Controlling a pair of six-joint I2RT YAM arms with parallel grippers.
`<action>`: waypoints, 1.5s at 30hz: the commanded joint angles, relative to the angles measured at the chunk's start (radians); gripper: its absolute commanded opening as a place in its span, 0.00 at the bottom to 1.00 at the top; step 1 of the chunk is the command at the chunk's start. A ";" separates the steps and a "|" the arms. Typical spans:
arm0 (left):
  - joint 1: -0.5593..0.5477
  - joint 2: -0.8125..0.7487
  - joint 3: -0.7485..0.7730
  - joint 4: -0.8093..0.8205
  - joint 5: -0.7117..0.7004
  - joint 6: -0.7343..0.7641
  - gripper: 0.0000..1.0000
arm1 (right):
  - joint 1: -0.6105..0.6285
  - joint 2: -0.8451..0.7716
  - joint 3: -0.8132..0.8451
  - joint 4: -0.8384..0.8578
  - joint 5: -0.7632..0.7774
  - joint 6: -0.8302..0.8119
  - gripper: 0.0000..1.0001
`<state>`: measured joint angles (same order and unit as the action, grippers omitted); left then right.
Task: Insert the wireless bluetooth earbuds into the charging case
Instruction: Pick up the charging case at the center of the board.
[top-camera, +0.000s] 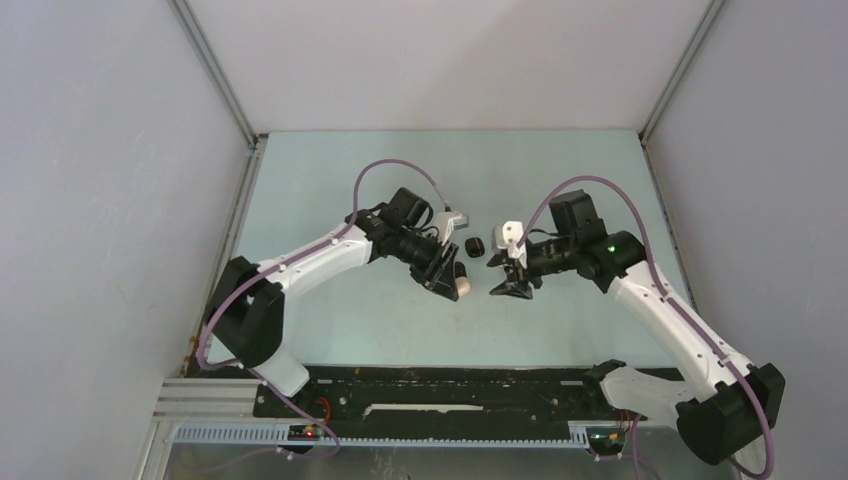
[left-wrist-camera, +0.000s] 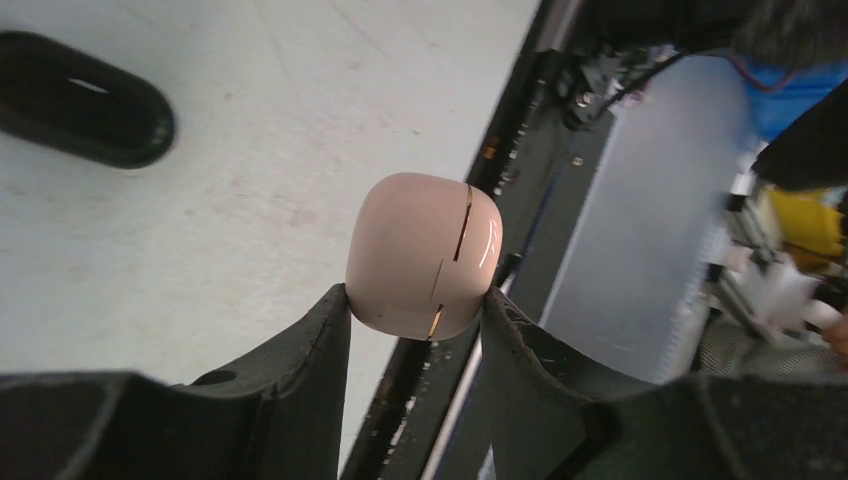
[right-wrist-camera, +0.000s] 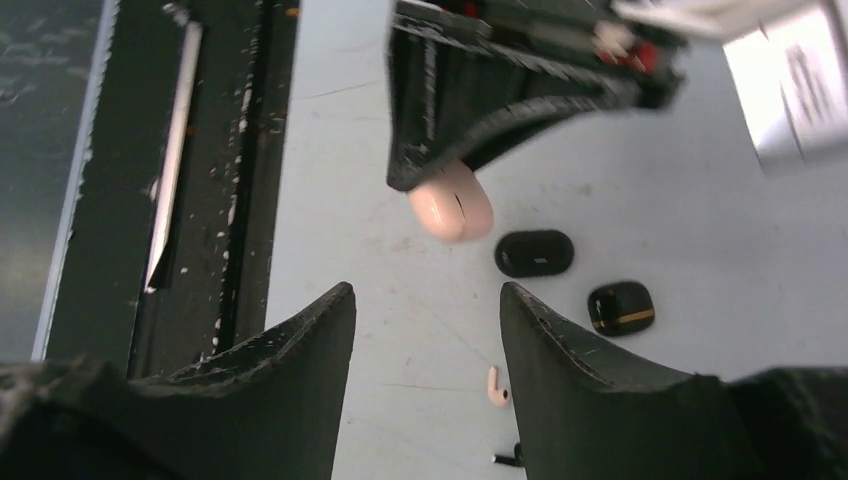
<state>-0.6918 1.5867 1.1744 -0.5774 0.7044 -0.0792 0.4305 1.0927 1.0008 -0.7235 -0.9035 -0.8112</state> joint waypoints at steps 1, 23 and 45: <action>-0.002 0.040 -0.002 0.015 0.229 -0.043 0.10 | 0.107 0.033 0.068 -0.159 0.035 -0.204 0.58; -0.001 0.097 0.013 -0.004 0.478 -0.028 0.08 | 0.360 0.107 0.053 -0.050 0.287 -0.166 0.55; 0.078 -0.013 -0.021 0.172 0.150 -0.191 0.58 | 0.314 0.082 0.035 0.001 0.262 -0.005 0.12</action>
<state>-0.6666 1.6909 1.1793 -0.5728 1.0893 -0.1722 0.7998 1.2022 1.0233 -0.7452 -0.5690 -0.9230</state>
